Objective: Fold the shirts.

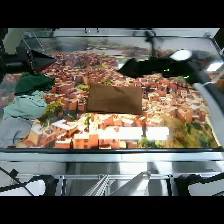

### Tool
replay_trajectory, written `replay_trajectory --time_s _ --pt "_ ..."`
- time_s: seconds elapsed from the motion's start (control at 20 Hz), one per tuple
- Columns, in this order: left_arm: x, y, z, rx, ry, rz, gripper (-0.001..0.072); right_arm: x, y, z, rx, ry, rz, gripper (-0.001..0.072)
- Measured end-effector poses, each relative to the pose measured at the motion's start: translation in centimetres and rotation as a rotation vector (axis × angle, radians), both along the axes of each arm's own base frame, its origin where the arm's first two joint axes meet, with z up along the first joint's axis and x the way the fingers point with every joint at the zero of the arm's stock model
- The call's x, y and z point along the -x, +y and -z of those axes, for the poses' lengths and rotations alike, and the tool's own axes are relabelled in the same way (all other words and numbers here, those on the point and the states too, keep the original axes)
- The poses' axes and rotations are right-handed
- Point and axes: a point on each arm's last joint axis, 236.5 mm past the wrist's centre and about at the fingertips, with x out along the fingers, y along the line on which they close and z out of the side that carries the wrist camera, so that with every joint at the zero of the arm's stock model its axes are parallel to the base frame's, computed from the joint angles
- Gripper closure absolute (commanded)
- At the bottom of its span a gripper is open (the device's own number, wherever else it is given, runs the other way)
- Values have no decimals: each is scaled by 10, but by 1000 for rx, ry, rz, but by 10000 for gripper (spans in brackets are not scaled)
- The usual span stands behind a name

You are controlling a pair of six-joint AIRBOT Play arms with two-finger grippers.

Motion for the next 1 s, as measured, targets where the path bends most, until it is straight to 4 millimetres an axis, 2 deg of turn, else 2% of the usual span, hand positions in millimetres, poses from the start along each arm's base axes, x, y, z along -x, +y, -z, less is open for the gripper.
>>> replay_trajectory --time_s 0.05,0.15,0.3,0.4,0.5,0.65,0.95,1.0 --pt "2 0 2 9 4 5 684 1 -26 9 48 32 23 327" --pt "6 -2 0 34 1 18 684 7 -77 37 149 112 82 59" --pt "10 -6 -6 73 -7 34 684 17 -122 86 243 225 166 59" --pt "11 -7 -10 93 -12 38 684 21 -133 117 273 287 200 59" --pt "12 -8 -13 108 -14 42 684 26 -134 145 285 347 205 59" --pt "14 -9 -15 122 -4 52 685 30 -119 176 251 412 193 59" --pt "21 -12 -18 139 17 79 684 29 -77 192 89 478 172 73" --pt "22 -12 -18 141 21 80 685 28 -70 193 65 480 168 167"
